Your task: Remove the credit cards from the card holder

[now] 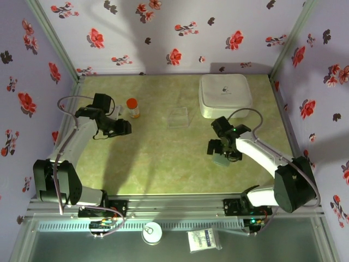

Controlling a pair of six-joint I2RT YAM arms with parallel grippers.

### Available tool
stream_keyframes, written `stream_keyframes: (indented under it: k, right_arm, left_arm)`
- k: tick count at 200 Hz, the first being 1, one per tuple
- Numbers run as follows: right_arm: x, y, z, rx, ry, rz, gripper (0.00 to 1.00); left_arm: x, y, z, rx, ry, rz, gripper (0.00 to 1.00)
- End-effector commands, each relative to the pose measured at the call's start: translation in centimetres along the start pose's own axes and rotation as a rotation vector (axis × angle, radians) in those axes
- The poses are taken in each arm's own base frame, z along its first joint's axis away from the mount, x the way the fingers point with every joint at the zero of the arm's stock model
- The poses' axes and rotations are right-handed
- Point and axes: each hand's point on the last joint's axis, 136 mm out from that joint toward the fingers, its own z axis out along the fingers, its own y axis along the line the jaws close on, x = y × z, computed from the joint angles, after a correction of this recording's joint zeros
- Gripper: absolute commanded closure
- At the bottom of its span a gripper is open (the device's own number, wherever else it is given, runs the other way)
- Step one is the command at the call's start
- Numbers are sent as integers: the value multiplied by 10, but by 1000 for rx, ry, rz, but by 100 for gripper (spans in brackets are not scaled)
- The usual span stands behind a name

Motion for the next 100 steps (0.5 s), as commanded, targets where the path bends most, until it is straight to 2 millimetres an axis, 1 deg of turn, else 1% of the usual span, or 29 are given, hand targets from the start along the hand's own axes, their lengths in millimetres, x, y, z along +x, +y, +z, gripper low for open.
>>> stream_keyframes:
  k: [1, 22, 40, 77, 100]
  right_arm:
    - [-4, -19, 6, 40, -20, 143, 1]
    - [-11, -20, 14, 40, -45, 200, 1]
    - [-12, -16, 25, 22, -31, 229, 1]
    - [-16, -7, 41, 7, -6, 224, 1]
    - [-17, -5, 49, 18, 13, 203, 1]
  left_arm:
    - [2, 5, 0, -4, 4, 20, 54]
    - [2, 6, 0, -5, 5, 14, 54]
    - [1, 7, -1, -6, -2, 14, 54]
    - [2, 8, -1, -9, -2, 9, 53]
    - [0, 11, -3, -30, -20, 9, 51]
